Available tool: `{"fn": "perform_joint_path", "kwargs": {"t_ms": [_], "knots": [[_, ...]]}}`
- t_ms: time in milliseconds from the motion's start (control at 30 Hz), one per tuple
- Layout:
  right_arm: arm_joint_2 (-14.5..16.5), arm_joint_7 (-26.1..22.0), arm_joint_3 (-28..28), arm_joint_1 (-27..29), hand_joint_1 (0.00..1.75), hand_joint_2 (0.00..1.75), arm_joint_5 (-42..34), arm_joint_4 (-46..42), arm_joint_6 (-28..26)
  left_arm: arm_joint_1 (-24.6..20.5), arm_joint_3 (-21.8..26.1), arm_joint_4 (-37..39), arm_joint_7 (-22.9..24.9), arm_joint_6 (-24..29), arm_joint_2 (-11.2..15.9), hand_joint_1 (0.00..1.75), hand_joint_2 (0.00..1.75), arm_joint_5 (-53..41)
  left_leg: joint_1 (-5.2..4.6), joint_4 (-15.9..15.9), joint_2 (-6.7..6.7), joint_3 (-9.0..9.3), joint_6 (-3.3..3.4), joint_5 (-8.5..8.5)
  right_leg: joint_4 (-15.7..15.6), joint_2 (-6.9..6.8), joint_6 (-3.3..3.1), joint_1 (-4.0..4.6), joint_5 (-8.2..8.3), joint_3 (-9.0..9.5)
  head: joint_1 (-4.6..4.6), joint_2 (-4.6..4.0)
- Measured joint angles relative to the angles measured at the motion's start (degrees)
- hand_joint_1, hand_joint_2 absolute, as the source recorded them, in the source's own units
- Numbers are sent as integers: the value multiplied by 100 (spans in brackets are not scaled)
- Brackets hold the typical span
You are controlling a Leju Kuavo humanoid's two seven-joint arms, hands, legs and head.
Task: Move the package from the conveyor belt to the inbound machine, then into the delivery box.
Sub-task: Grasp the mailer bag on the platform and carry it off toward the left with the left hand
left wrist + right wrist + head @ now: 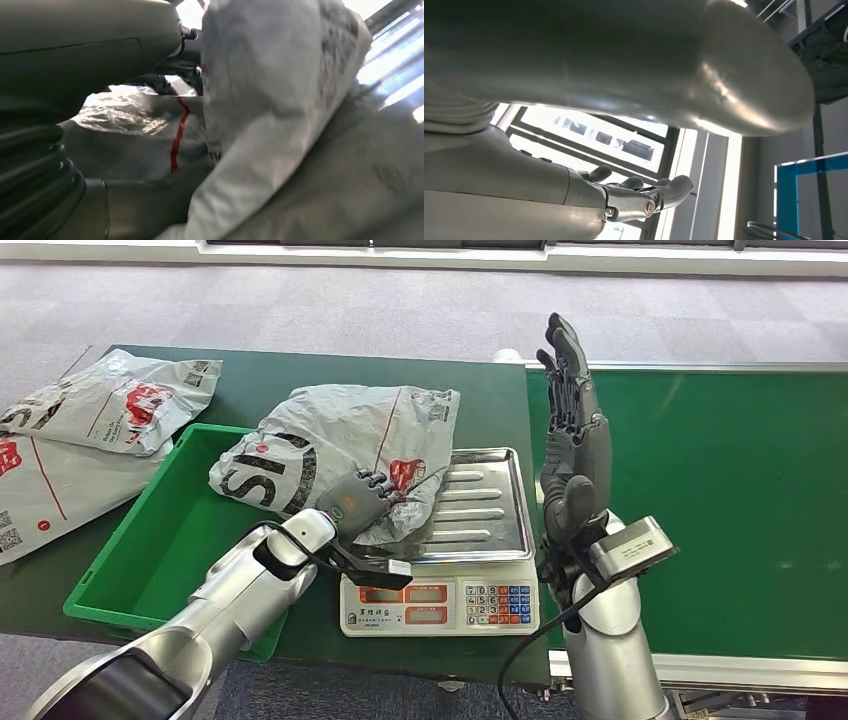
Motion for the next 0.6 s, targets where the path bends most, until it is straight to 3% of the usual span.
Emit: {"fn": "perform_joint_path", "kwargs": {"t_ms": [400,600], "knots": [[0,22,-24,153,0,0,33,-30,-63,-69,-150,158,122,295,21,175,175,60,0,0,1,-2,-4,5,0,2,0,0,3,-7,0,0],[1,60,-101,364,0,0,115,-210,-115,-94,-136,-200,823,999,242,175,175,-69,2,0,2,-15,-8,9,1,2,-3,2,5,-22,0,0]]}}
